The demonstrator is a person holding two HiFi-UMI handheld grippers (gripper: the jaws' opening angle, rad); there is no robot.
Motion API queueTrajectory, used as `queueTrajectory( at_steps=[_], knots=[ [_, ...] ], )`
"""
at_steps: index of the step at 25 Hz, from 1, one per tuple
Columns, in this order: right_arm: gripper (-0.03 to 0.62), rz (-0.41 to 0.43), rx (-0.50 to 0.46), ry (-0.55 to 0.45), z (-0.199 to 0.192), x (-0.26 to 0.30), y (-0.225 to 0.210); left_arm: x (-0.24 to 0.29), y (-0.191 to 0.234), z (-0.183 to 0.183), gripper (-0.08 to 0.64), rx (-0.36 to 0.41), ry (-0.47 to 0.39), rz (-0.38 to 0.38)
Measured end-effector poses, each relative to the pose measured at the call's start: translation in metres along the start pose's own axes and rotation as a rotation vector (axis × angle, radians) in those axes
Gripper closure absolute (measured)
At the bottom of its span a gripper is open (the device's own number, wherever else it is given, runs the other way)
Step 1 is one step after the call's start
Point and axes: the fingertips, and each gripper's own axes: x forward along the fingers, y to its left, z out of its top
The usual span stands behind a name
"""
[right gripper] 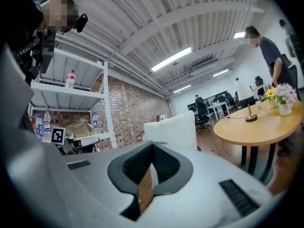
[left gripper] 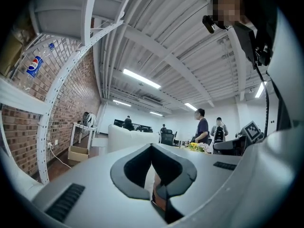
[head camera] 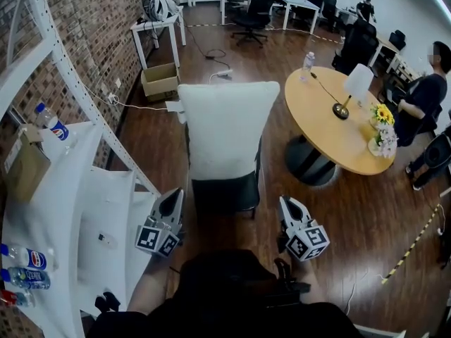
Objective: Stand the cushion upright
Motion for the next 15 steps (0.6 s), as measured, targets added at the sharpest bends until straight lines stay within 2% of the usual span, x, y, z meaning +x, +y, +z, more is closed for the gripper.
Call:
queueTrajectory(
  at_steps=[3, 8, 15],
  knots=[
    [0.591, 0.010, -0.026, 0.001, 0.003, 0.000, 0.004, -0.003, 0.000, 0.001, 0.558, -0.010, -0.003, 0.007],
    [0.591, 0.016, -0.013, -0.001, 0.001, 0.007, 0.006, -0.006, 0.002, 0.007, 0.558, -0.024, -0.039, 0.037],
    [0.591, 0.049, -0.027, 0.021, -0.006, 0.012, 0.013, -0.010, 0.002, 0.009, 0.558, -0.022, -0.031, 0.034]
  ],
)
